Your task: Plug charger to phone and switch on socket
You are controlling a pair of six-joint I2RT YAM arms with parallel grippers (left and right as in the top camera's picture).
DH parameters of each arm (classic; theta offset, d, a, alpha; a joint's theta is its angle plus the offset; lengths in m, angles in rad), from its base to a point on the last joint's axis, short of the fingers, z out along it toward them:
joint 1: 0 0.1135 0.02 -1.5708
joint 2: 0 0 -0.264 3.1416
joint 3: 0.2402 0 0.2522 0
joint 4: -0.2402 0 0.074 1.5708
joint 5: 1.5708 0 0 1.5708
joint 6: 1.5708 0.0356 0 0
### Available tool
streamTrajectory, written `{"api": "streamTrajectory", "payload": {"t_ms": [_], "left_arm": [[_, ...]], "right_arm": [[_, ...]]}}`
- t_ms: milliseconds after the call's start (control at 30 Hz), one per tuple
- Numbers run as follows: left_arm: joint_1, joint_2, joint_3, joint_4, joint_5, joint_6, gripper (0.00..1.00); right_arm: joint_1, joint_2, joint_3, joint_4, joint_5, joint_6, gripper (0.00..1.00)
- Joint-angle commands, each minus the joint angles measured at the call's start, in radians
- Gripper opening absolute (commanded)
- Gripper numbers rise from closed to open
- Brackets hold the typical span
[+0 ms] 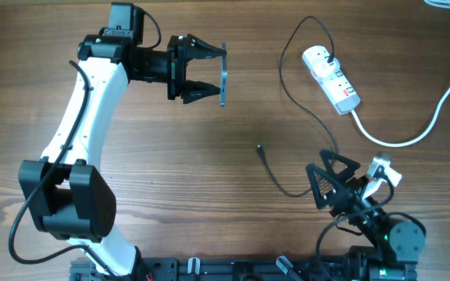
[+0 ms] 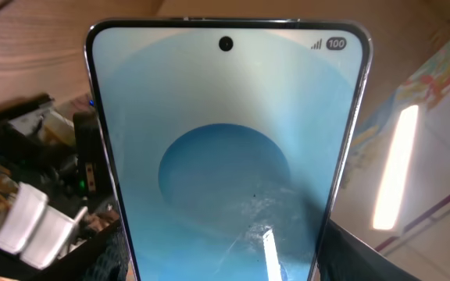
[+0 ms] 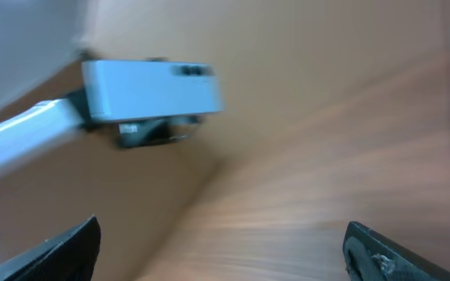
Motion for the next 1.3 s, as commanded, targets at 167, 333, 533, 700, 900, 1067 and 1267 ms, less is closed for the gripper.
{"api": "streamTrajectory", "payload": {"t_ms": [167,333,533,700,900,1067,1267], "left_arm": [[0.047,-0.03,0.008,0.003,0.085,-0.052,0.66],[0.047,-0.03,0.008,0.003,0.085,-0.074,0.66],[0.047,-0.03,0.008,0.003,0.085,-0.074,0.66],[0.047,-0.03,0.008,0.003,0.084,-0.073,0.66],[0.046,-0.03,0.008,0.003,0.045,-0.074,0.66],[0.031,-0.03,0.008,0.003,0.042,-0.074,0.64],[0.031,-0.03,0.008,0.003,0.042,-0.074,0.65]], "right_arm": [[0.001,0.115,0.356,-0.14,-0.179,-0.008,1.0],[0.002,0.468,0.822,-0.851,0.007,-0.45,1.0],[0.028,0.721,0.96,-0.666,-0.381,-0.317,0.9],[0.31,0.802,1.16,-0.807,-0.054,-0.356,0.9],[0.833,1.394,1.874,-1.52,0.87,-0.414,0.99],[0.934,1.696,2.143,-1.525,1.166,-0.351,0.99],[0.942,1.73,2.156,-1.4,1.198,-0.355,0.97]]}}
